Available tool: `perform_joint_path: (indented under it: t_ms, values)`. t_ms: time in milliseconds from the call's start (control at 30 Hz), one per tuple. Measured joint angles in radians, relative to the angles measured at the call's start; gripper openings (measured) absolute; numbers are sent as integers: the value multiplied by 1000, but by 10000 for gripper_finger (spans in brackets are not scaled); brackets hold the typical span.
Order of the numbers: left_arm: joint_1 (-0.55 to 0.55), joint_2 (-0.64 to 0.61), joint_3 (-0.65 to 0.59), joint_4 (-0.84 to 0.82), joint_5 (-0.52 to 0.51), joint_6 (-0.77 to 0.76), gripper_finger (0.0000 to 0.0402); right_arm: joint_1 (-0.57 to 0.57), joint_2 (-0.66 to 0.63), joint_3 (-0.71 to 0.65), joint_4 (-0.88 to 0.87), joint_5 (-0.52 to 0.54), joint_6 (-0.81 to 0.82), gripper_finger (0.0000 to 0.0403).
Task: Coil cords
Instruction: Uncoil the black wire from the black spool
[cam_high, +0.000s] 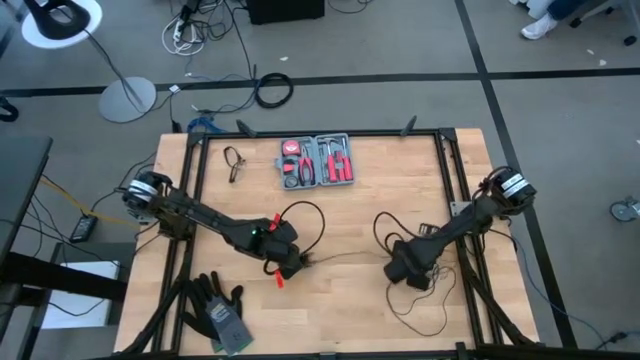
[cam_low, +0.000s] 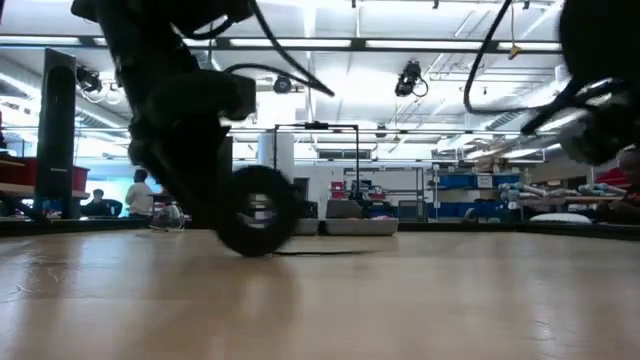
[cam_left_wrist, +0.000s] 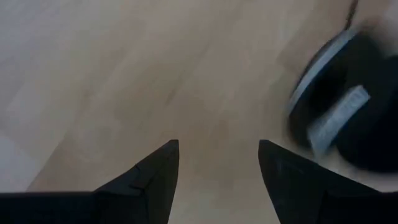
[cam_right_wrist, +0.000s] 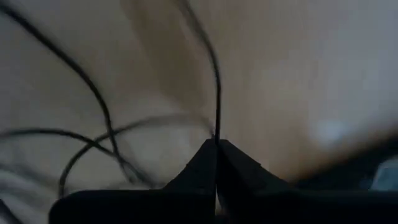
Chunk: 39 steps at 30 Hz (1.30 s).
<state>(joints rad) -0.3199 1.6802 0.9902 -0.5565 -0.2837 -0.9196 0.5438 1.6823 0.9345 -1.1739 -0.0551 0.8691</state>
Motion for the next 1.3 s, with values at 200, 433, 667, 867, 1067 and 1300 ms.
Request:
perform_joint_path:
  t_ms: [200, 433, 667, 867, 1067, 1300]
  values:
    - [-1, 1, 2, 7, 2, -2, 223, 43, -4, 4, 283, 238, -48, 41]
    - [-1, 1, 2, 76, 1, 0, 223, 8, 0, 4, 649, 408, -201, 90]
    - [-1, 1, 3, 127, 1, 7, 223, -66, 3, 5, 964, 464, -462, 138]
    - [-1, 1, 3, 149, 1, 10, 223, -137, 75, 7, 1158, 482, -788, 153]
    - [-3, 1, 3, 150, 1, 6, 223, -223, 210, 6, 1317, 356, -984, 147]
    - [-5, 1, 3, 158, 8, 9, 223, -307, 234, 7, 1342, 315, -991, 120]
